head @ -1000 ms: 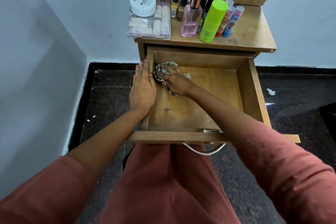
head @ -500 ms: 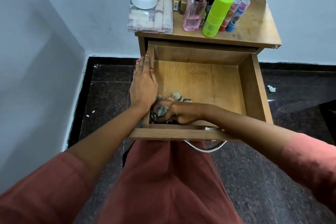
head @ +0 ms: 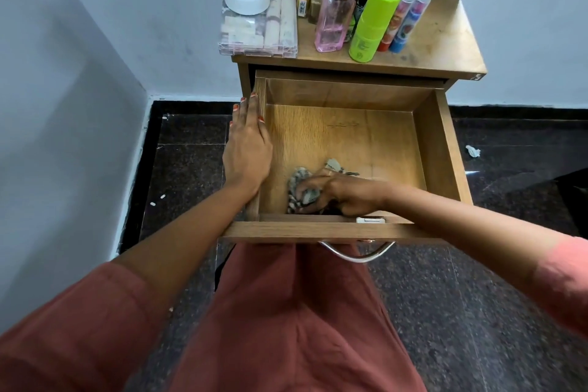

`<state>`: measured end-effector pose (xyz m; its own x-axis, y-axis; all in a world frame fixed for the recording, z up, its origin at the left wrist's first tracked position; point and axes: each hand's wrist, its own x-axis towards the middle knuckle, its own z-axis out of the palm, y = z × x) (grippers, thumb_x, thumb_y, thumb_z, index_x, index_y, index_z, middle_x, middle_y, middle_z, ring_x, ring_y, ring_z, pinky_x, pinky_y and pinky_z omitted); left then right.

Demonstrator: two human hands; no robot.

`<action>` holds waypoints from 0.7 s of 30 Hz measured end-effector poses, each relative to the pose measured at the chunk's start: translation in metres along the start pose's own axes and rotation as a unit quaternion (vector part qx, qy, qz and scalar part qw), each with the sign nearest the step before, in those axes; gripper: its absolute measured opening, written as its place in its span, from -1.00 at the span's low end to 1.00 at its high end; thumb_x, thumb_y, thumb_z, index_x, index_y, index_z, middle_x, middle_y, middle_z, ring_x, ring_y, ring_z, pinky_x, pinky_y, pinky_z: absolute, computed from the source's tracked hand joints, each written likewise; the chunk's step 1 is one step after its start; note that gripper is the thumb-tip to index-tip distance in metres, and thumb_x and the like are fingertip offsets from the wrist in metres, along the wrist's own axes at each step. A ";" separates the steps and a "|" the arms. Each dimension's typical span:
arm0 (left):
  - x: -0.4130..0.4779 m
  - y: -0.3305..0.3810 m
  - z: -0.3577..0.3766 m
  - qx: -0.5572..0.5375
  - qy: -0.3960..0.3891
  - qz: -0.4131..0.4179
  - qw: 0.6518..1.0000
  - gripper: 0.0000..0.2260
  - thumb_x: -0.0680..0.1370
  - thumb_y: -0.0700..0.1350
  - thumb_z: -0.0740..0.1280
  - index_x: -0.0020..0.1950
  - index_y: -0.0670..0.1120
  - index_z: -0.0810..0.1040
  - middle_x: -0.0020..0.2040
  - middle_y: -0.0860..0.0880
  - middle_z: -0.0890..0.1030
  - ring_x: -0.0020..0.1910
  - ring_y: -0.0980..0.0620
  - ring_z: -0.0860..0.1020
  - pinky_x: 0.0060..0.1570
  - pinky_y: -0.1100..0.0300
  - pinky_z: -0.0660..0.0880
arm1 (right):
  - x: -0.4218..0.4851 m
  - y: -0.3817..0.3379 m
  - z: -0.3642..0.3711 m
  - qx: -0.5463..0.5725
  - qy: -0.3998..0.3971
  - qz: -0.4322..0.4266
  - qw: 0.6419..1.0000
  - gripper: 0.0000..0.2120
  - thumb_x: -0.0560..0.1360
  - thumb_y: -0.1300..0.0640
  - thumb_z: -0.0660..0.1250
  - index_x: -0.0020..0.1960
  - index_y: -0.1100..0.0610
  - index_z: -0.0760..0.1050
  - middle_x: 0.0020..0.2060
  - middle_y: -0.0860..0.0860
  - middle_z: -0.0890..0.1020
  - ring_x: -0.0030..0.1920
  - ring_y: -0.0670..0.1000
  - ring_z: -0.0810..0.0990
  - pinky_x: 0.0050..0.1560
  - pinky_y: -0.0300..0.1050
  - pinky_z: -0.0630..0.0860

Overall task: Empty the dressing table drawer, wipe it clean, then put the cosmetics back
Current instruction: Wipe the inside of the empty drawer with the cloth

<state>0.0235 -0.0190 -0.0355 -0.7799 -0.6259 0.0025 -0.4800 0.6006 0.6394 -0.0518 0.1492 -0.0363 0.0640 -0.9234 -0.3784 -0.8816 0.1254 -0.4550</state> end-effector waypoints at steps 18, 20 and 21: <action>0.003 -0.003 0.006 0.083 0.018 0.043 0.995 -0.58 0.64 -0.15 -0.06 0.50 -0.20 0.01 0.53 -0.14 0.05 0.52 -0.04 -0.02 0.49 0.10 -0.09 | -0.043 0.018 -0.004 0.031 -0.003 0.036 0.999 -0.75 0.48 0.30 0.27 0.07 0.12 0.62 0.21 0.12 0.51 0.18 0.12 0.39 0.10 -0.37 0.08; 0.003 -0.002 0.006 0.086 0.019 0.043 0.995 -0.58 0.64 -0.15 -0.06 0.50 -0.19 0.01 0.53 -0.14 0.04 0.52 -0.03 -0.02 0.48 0.11 -0.09 | -0.022 0.007 -0.008 0.029 -0.004 0.014 0.999 -0.73 0.46 0.33 0.27 0.09 0.14 0.61 0.23 0.12 0.50 0.21 0.13 0.37 0.14 -0.29 0.12; 0.003 -0.002 0.006 0.088 0.020 0.043 0.995 -0.58 0.64 -0.15 -0.06 0.50 -0.19 0.01 0.53 -0.14 0.04 0.52 -0.03 -0.02 0.48 0.12 -0.09 | -0.011 0.001 -0.010 0.025 -0.007 0.001 1.000 -0.70 0.44 0.36 0.26 0.10 0.15 0.61 0.24 0.12 0.49 0.23 0.14 0.37 0.18 -0.24 0.14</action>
<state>0.0200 -0.0189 -0.0409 -0.8065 -0.5852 0.0840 -0.4775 0.7286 0.4911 -0.0583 0.1563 -0.0249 0.0688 -0.9178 -0.3910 -0.8570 0.1462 -0.4941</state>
